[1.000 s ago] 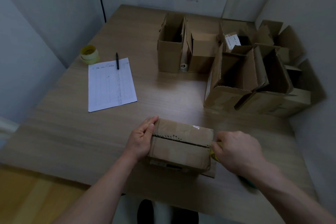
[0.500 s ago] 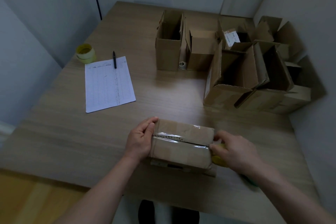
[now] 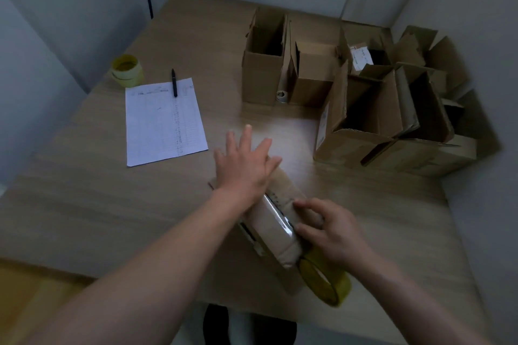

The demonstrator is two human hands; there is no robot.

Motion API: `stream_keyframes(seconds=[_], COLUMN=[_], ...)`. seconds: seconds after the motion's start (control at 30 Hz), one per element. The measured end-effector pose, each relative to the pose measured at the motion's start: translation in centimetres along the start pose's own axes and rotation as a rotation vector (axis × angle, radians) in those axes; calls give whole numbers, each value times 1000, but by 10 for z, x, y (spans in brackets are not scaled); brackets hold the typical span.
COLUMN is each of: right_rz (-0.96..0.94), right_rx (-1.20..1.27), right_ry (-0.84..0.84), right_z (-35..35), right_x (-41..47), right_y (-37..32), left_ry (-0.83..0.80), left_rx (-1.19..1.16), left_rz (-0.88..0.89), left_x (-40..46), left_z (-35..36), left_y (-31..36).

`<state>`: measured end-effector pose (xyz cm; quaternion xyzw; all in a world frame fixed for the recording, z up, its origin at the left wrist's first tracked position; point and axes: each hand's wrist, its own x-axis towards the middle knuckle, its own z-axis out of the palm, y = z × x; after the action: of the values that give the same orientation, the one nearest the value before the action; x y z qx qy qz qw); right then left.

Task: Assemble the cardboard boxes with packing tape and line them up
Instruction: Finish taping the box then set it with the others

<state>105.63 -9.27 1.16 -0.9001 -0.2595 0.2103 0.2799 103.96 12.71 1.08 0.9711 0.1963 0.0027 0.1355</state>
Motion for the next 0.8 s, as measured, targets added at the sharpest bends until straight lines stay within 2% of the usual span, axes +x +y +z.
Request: stream_keyframes(seconds=[0.07, 0.2, 0.27, 0.3, 0.37, 0.43, 0.47, 0.5, 0.53, 0.57, 0.7, 0.8], right_rz=[55, 116, 82, 28, -80, -101, -97, -90, -83, -76, -90, -93], right_rx=[16, -90, -262, -334, -416, -428, -420, -404, -385, -366, -330, -322], right_ry=[94, 125, 138, 131, 17, -120, -149, -157, -154, -141, -99, -79], right_z=[9, 16, 19, 19, 19, 17, 15, 15, 17, 19, 26, 26], right_x=[-6, -15, -16, -14, -8, -2, 0, 2, 3, 4, 12, 16], right_y=[-4, -23, -34, -38, -38, -31, -28, -26, -26, -26, -28, -28], left_ry=[-73, -222, -270, -291, -212, 137, 317, 431, 463, 410, -58, -104], left_rx=[60, 122, 50, -56, -500, -892, -954, -959, -947, -961, -1175, -1273], left_rz=[90, 319, 463, 488, 353, 77, -42, -117, -157, -172, -283, -432], left_x=[-17, -6, 16, 24, 24, 3, -18, -43, -73, -103, -166, -163], left_z=[14, 19, 9, 8, 8, 9, 8, 8, 7, 6, 22, 32], left_y=[15, 6, 1, -1, -6, -11, -13, -16, -18, -18, -1, 13])
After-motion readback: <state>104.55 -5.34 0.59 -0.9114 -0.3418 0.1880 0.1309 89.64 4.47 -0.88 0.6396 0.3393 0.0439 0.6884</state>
